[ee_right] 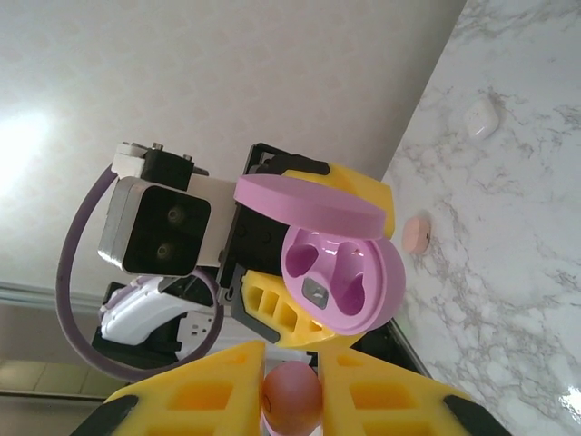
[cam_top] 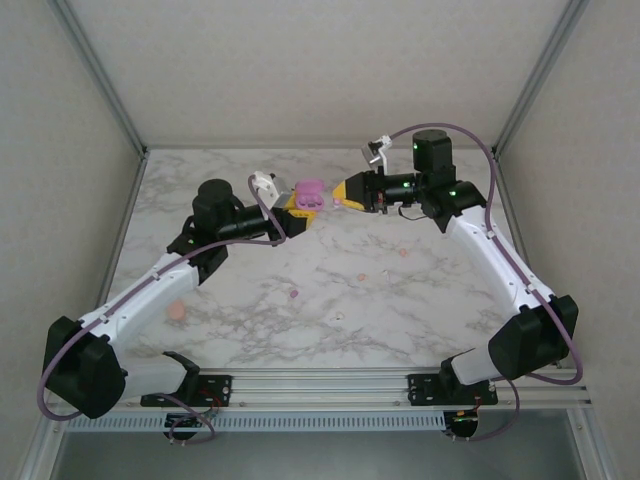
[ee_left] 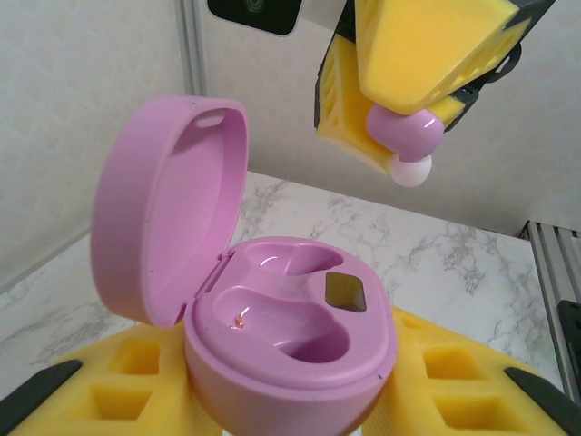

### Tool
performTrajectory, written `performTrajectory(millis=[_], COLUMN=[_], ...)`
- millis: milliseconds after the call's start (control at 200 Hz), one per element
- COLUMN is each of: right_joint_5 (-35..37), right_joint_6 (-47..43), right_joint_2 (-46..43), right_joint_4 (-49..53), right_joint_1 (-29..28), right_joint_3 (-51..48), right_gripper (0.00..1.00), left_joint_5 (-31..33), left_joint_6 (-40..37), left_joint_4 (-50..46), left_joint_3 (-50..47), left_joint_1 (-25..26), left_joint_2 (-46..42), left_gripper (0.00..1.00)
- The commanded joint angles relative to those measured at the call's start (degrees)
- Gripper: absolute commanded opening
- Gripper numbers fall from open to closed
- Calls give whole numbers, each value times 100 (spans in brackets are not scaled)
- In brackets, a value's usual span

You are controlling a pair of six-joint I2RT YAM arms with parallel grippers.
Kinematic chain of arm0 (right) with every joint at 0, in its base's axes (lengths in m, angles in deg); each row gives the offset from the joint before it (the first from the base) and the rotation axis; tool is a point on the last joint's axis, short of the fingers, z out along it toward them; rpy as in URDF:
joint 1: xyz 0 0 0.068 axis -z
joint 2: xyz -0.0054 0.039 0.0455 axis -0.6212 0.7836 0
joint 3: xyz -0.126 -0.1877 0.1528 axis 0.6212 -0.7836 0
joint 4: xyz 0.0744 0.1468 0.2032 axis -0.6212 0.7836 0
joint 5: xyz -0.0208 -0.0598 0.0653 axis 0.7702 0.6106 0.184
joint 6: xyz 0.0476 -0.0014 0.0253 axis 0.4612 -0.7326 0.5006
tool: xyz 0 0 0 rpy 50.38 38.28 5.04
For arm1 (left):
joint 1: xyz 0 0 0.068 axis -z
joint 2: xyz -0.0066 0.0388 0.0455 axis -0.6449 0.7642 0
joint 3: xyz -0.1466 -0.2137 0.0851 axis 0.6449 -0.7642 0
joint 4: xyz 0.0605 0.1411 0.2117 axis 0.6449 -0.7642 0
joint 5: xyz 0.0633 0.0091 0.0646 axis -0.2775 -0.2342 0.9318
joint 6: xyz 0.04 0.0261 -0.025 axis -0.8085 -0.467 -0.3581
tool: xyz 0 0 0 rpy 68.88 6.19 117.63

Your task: Insert the wireless bluetooth earbuds into the charging case

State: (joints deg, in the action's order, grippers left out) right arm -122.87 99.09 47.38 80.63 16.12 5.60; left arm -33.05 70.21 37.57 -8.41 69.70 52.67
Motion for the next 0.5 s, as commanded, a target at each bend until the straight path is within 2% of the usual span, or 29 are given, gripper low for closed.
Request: performTrajectory(millis=[0,496], right_joint_5=[359,1025], right_joint_6=[-230,-395], right_joint_2=[-187,-250], right_joint_4=[-277,-133], right_joint_1=[-222,-384], right_joint_3=[234,234], right_gripper=[20,20], left_joint_5=[-294,-334], left_joint_6=[70,159], left_joint_4=[329,324], left_joint_3=[335,430], left_joint_1=[157,254], left_joint_2=[170,217], left_gripper=[28,29])
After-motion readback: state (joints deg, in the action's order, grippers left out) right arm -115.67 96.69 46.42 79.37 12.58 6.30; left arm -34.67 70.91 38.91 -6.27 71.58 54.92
